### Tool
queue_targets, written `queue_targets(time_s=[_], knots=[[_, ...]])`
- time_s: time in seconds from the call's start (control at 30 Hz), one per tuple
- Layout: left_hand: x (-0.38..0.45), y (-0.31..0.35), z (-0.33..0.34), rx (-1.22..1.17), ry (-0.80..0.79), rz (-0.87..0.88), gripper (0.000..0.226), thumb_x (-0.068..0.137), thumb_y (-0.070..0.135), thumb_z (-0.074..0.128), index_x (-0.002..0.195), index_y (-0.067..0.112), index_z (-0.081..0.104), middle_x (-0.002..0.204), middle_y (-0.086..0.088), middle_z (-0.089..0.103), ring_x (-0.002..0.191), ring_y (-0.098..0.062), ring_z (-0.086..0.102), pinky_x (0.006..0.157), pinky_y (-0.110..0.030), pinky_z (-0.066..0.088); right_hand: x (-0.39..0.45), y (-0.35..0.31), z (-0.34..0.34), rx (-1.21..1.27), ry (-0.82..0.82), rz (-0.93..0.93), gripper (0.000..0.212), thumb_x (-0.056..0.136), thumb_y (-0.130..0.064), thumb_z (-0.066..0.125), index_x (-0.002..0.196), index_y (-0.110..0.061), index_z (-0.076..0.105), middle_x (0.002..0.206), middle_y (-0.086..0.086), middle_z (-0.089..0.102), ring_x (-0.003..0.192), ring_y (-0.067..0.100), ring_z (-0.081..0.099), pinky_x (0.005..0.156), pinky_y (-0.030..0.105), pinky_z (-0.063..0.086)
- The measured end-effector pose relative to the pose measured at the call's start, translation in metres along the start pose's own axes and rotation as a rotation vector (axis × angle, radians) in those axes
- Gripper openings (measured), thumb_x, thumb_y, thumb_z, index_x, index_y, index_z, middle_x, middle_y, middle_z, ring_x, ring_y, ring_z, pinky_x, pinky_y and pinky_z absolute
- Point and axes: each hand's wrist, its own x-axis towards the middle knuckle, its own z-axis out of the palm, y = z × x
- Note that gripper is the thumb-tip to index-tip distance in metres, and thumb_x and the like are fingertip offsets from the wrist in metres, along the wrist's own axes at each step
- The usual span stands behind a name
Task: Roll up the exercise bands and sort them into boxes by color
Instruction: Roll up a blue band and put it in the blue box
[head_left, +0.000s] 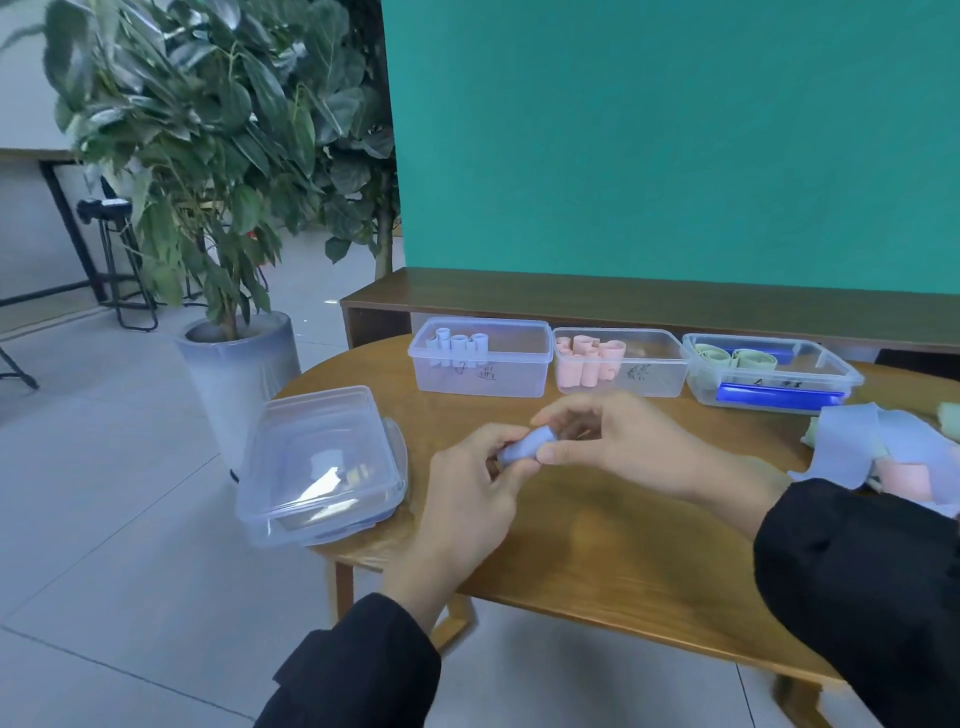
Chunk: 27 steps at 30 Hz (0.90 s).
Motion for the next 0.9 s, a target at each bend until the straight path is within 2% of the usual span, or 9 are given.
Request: queue_targets(time_s=[0.13, 0.27, 0.4, 0.53, 0.6, 0.67, 0.73, 0.8, 0.9], knots=[[0.002, 0.003, -0.012, -0.074, 0.047, 0.001, 0.021, 0.091, 0.023, 0.074, 0.111, 0.028, 0.074, 0.098, 0.017, 0.074, 0.094, -0.01, 0.069, 0.083, -0.034, 0.056, 0.008, -0.013, -0.001, 0.085, 0.011, -0.013, 0.028, 0.081, -0.028, 0.083, 0.108, -0.022, 0.076, 0.095, -0.002, 0.076, 0.087, 0.011, 0.068, 0.084, 0.027, 0.055], [0.008, 0.005, -0.02, -0.12, 0.074, 0.006, 0.026, 0.091, 0.02, 0.074, 0.104, 0.042, 0.07, 0.097, 0.02, 0.074, 0.094, -0.012, 0.069, 0.084, -0.035, 0.055, 0.021, -0.019, 0.0, 0.065, 0.007, -0.021, 0.024, 0.083, -0.021, 0.082, 0.105, -0.016, 0.075, 0.095, 0.001, 0.077, 0.093, 0.021, 0.071, 0.084, 0.027, 0.056], [0.017, 0.006, -0.019, -0.246, 0.119, -0.076, 0.024, 0.09, 0.017, 0.076, 0.107, 0.034, 0.074, 0.1, 0.017, 0.076, 0.097, -0.009, 0.07, 0.089, -0.036, 0.057, 0.036, -0.02, -0.004, 0.061, 0.038, -0.03, 0.012, 0.087, -0.01, 0.077, 0.097, -0.016, 0.075, 0.094, 0.004, 0.078, 0.087, 0.013, 0.073, 0.081, 0.019, 0.054], [0.026, 0.013, -0.027, -0.532, 0.241, -0.262, 0.028, 0.084, 0.02, 0.082, 0.111, 0.023, 0.075, 0.101, 0.009, 0.078, 0.098, -0.006, 0.072, 0.089, -0.026, 0.057, 0.056, -0.024, -0.007, 0.095, 0.072, -0.024, 0.01, 0.088, -0.012, 0.075, 0.097, -0.015, 0.074, 0.092, 0.008, 0.077, 0.079, 0.01, 0.071, 0.081, 0.023, 0.056], [0.031, 0.013, -0.03, -0.589, 0.264, -0.279, 0.023, 0.086, 0.017, 0.079, 0.108, 0.021, 0.076, 0.097, 0.005, 0.079, 0.093, -0.006, 0.073, 0.084, -0.021, 0.057, 0.066, -0.025, -0.008, 0.076, 0.067, -0.021, 0.011, 0.089, -0.016, 0.075, 0.099, -0.014, 0.074, 0.09, 0.009, 0.077, 0.079, 0.013, 0.07, 0.085, 0.032, 0.055], [0.037, 0.01, -0.031, -0.585, 0.309, -0.264, 0.017, 0.088, 0.012, 0.077, 0.103, 0.019, 0.076, 0.09, 0.002, 0.079, 0.086, -0.007, 0.074, 0.078, -0.017, 0.055, 0.074, -0.027, -0.007, 0.083, 0.052, -0.026, 0.014, 0.087, -0.021, 0.076, 0.1, -0.014, 0.074, 0.085, 0.008, 0.077, 0.077, 0.013, 0.07, 0.083, 0.034, 0.055], [0.043, 0.006, -0.03, -0.554, 0.357, -0.25, 0.014, 0.089, 0.011, 0.076, 0.099, 0.021, 0.076, 0.088, 0.001, 0.079, 0.085, -0.009, 0.075, 0.078, -0.02, 0.056, 0.083, -0.026, -0.005, 0.156, 0.043, -0.018, 0.023, 0.085, -0.021, 0.077, 0.104, -0.008, 0.074, 0.079, 0.004, 0.075, 0.07, 0.01, 0.068, 0.071, 0.022, 0.052], [0.049, 0.002, -0.028, -0.534, 0.379, -0.242, 0.013, 0.09, 0.013, 0.076, 0.099, 0.022, 0.077, 0.09, 0.002, 0.079, 0.089, -0.012, 0.075, 0.085, -0.028, 0.058, 0.09, -0.023, -0.005, 0.218, 0.052, -0.005, 0.023, 0.087, -0.014, 0.075, 0.107, -0.003, 0.073, 0.074, -0.001, 0.073, 0.063, 0.005, 0.065, 0.06, 0.009, 0.045], [0.058, -0.005, -0.025, -0.559, 0.361, -0.285, 0.015, 0.089, 0.018, 0.077, 0.103, 0.023, 0.077, 0.095, 0.004, 0.079, 0.094, -0.014, 0.075, 0.093, -0.036, 0.058, 0.099, -0.013, -0.003, 0.309, 0.09, 0.038, 0.023, 0.088, -0.01, 0.074, 0.11, -0.002, 0.074, 0.069, -0.002, 0.071, 0.06, 0.004, 0.063, 0.053, 0.006, 0.042]])
